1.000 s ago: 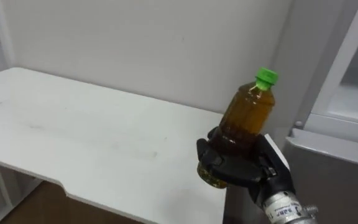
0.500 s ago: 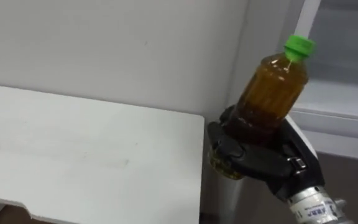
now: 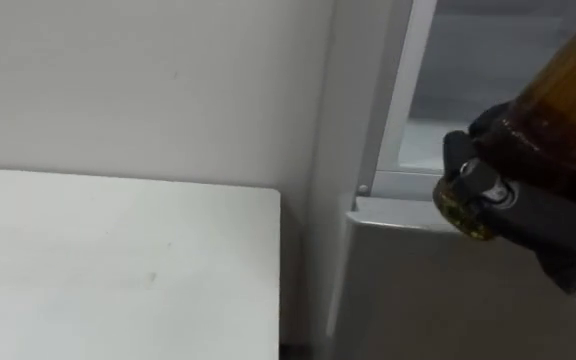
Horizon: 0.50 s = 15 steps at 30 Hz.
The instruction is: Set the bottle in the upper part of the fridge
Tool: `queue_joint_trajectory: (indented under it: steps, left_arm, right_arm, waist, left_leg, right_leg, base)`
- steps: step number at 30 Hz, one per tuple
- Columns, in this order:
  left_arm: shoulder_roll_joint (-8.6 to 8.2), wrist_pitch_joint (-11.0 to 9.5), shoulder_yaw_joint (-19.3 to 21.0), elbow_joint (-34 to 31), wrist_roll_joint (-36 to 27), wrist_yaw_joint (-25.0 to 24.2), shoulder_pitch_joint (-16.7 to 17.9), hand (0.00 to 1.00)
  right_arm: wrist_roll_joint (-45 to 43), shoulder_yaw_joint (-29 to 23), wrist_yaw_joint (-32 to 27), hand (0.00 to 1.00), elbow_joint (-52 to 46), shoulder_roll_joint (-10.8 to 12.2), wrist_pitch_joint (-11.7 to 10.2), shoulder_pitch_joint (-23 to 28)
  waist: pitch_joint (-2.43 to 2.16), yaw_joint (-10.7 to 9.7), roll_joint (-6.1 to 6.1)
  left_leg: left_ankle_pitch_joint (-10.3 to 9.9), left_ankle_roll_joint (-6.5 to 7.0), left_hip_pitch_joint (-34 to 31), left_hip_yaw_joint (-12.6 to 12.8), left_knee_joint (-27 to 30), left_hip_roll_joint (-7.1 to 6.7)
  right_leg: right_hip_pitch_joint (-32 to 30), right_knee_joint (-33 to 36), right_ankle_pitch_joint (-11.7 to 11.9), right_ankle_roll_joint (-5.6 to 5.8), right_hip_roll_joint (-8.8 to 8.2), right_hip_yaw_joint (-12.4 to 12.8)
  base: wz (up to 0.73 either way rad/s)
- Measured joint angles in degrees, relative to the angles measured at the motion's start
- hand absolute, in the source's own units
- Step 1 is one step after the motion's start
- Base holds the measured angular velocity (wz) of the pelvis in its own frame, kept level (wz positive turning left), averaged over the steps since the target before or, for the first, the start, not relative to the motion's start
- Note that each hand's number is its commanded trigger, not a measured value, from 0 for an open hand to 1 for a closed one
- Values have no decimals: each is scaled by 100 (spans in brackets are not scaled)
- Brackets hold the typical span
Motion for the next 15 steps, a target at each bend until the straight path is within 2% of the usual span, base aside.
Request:
queue_joint_trajectory:
  steps: [3,5,7,15]
  left_arm:
    - [-80,6,279,-12,4,-33,48,0]
    - [-76,7,399,-9,4,-83,62,0]
    - [-69,5,477,-12,4,-96,52,0]
    - [-61,3,504,0,4,-150,53,0]
  right_arm:
    - [-211,-375,-1,100,-86,-3,2,68]
    - [-207,-520,-11,100,-104,-47,2,67]
    - [-210,-645,-28,100,-104,-165,2,67]
    - [-199,-660,-100,100,-60,-469,2,47]
  waist:
    - [-21,-87,-50]
    - [-34,-112,-66]
    - [-38,-112,-67]
    - [-9,-107,-23]
  left_leg:
    - [-6,-6,-7,6,7,5]
    - [-7,-7,-4,8,13,8]
    - [-7,-7,17,20,20,12]
    - [-7,-10,51,45,1,26]
  right_leg:
    - [-6,-8,0,0,3,4]
    - [-5,-8,1,-1,7,3]
    - [-1,-8,1,-1,10,4]
    - [7,-7,1,-1,23,17]
  base:
    - [0]
    - [0]
    - [0]
    - [0]
